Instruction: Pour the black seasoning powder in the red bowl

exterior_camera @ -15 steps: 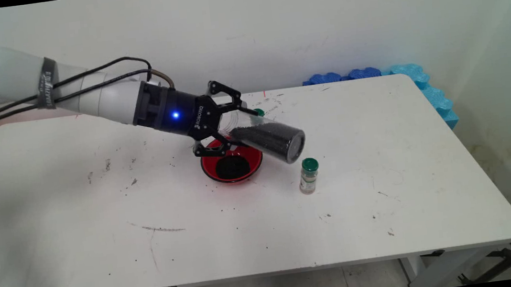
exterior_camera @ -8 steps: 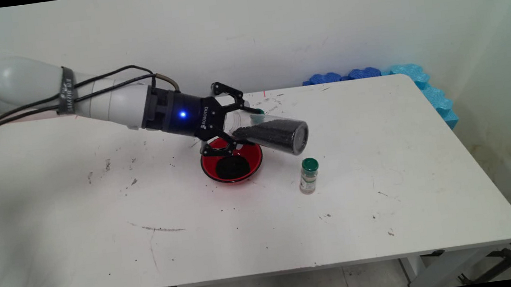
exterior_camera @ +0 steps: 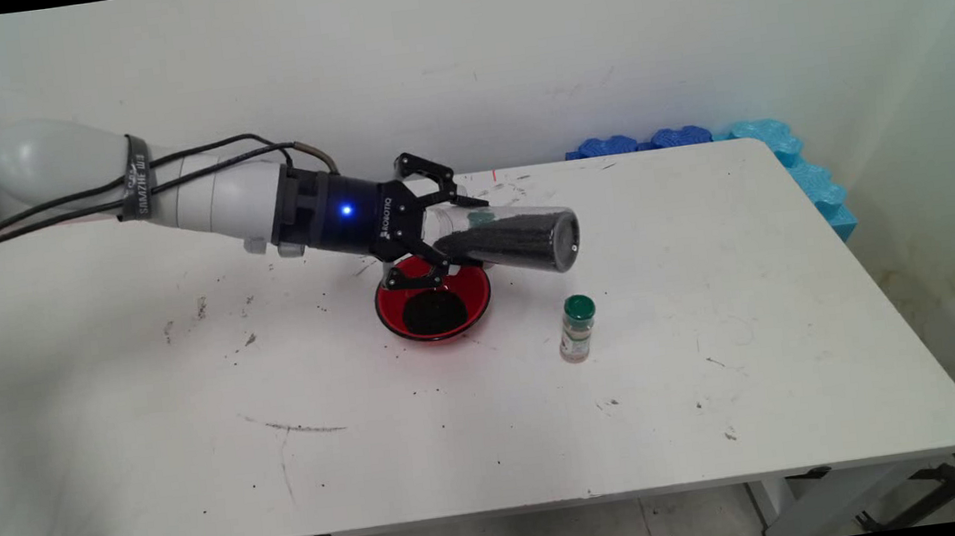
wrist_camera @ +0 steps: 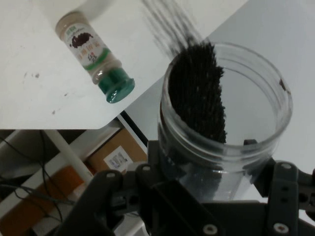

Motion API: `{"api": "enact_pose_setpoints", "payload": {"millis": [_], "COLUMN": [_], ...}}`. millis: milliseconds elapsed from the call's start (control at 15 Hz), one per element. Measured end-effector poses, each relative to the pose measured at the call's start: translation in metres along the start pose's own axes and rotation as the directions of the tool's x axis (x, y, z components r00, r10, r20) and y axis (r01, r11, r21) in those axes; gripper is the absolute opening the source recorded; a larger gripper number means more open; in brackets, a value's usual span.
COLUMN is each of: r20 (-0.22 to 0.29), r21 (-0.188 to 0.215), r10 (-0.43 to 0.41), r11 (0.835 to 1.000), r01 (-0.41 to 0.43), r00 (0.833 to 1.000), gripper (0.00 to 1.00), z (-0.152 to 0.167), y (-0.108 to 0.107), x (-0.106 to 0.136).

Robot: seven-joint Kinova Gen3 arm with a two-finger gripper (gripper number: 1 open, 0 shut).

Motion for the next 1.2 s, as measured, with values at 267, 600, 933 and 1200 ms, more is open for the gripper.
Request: {"api": "enact_pose_setpoints", "payload": {"millis": [267, 600, 933, 1200], "r20": [0.011, 0.02, 0.03, 0.039], "r21": [-0.015, -0.034, -0.047, -0.052], "r10": [-0.057, -0.107, -0.138, -0.148], "r11": [0.998, 0.994, 0.989, 0.987], "r01": [0.057, 0.107, 0.139, 0.15], "r00": [0.998, 0.994, 0.99, 0.988], "gripper": [0.0, 0.0, 0.0, 0.0], "z": [-0.006, -0.008, -0.007, -0.006], "y": [-0.004, -0.008, -0.009, -0.011], "x": [0.005, 0.012, 0.017, 0.019]}}
